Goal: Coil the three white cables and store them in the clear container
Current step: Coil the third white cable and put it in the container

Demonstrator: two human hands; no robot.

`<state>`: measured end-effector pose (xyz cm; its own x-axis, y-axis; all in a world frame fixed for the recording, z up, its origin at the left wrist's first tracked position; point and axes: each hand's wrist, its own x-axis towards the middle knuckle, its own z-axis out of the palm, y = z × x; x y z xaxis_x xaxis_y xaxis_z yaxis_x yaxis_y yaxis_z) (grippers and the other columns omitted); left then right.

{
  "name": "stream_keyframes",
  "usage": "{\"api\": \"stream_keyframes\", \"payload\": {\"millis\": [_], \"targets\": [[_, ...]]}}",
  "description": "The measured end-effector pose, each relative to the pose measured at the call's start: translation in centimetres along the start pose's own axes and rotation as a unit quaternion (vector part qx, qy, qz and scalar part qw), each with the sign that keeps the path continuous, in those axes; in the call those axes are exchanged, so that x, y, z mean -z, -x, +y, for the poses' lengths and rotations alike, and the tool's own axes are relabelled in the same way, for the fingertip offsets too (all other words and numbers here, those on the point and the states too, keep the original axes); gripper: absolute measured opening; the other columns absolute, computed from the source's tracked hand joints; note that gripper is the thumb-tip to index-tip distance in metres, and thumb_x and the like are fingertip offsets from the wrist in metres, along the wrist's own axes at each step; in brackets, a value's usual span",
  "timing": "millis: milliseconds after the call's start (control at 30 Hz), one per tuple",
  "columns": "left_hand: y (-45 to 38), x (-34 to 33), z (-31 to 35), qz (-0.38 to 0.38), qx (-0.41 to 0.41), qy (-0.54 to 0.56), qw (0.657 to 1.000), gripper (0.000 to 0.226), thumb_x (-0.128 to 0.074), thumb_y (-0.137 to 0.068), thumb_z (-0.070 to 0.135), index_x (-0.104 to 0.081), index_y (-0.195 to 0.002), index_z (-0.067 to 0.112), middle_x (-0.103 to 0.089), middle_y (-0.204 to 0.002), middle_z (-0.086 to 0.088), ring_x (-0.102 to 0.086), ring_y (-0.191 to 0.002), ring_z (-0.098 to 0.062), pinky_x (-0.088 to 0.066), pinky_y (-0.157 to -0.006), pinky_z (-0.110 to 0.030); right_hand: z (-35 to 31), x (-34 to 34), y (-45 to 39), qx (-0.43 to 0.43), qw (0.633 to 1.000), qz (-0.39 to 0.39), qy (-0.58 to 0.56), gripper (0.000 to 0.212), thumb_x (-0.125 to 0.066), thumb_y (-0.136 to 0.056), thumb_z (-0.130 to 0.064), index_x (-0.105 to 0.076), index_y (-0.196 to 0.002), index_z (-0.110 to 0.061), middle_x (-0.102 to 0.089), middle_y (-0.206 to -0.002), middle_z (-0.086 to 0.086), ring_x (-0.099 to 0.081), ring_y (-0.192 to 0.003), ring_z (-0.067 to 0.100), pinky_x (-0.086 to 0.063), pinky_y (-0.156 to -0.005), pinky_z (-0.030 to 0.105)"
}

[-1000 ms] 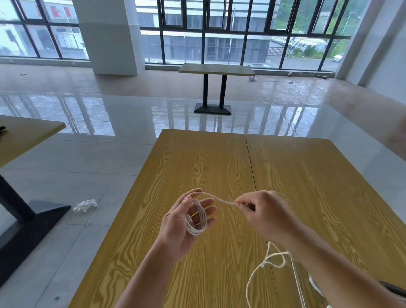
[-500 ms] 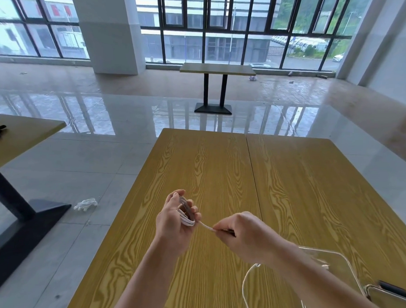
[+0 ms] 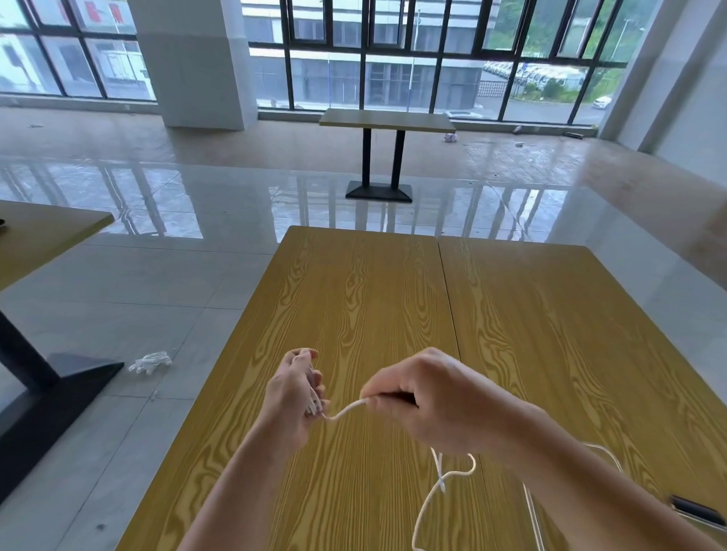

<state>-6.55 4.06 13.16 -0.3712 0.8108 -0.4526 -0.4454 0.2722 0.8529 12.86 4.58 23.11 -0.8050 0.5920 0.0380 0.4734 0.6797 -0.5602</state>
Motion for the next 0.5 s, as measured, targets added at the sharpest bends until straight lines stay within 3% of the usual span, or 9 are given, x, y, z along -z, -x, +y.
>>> {"api": "stream_keyframes", "payload": {"millis": [100,233,333,500], "targets": [[0.9,-0.6,0.4,-0.065,0.015,-0.041,0.997,0.027,-0.042,-0.105,0.029,-0.065,-0.099,0.016,-0.055,-0.082,-0.006,-0.049,-0.064,-0.016,-0.039,-0.047,-0.028,0.3,0.2,-0.6,0.006,0.999,0.044,-0.002,0.023,-0.055,-0.1,-0.02,-0.072,-0.089,-0.008,-0.064,-0.063,0.006,-0.054,-0.054,0.021,-0.046,-0.05,0.029],[1.8,-0.9,0.5,-0.173,0.029,-0.069,0.982,0.035,-0.041,-0.103,0.043,-0.067,-0.102,0.02,-0.064,-0.089,-0.005,-0.053,-0.068,-0.015,-0.034,-0.047,-0.025,0.7,0.5,-1.1,-0.02,0.995,0.102,-0.003,0.021,-0.058,-0.099,-0.02,-0.072,-0.084,-0.02,-0.051,-0.05,-0.009,-0.048,-0.046,0.009,-0.036,-0.047,0.016],[2.3,-1.3,0.4,-0.237,0.031,-0.071,0.968,0.043,-0.046,-0.095,0.054,-0.068,-0.108,0.019,-0.068,-0.095,-0.007,-0.056,-0.069,-0.015,-0.033,-0.045,-0.023,0.9,0.6,-1.3,-0.033,0.99,0.136,0.005,0.022,-0.058,-0.098,-0.017,-0.073,-0.083,-0.013,-0.051,-0.048,-0.013,-0.052,-0.049,0.004,-0.036,-0.049,0.013],[3.2,-1.8,0.7,-0.34,0.042,-0.07,0.937,0.051,-0.051,-0.083,0.069,-0.069,-0.096,0.023,-0.066,-0.101,-0.009,-0.054,-0.067,-0.014,-0.036,-0.041,-0.019,2.2,0.5,-1.3,-0.059,0.983,0.169,0.028,0.026,-0.058,-0.097,-0.016,-0.069,-0.074,-0.012,-0.058,-0.052,-0.01,-0.054,-0.05,0.009,-0.045,-0.048,0.022]]}}
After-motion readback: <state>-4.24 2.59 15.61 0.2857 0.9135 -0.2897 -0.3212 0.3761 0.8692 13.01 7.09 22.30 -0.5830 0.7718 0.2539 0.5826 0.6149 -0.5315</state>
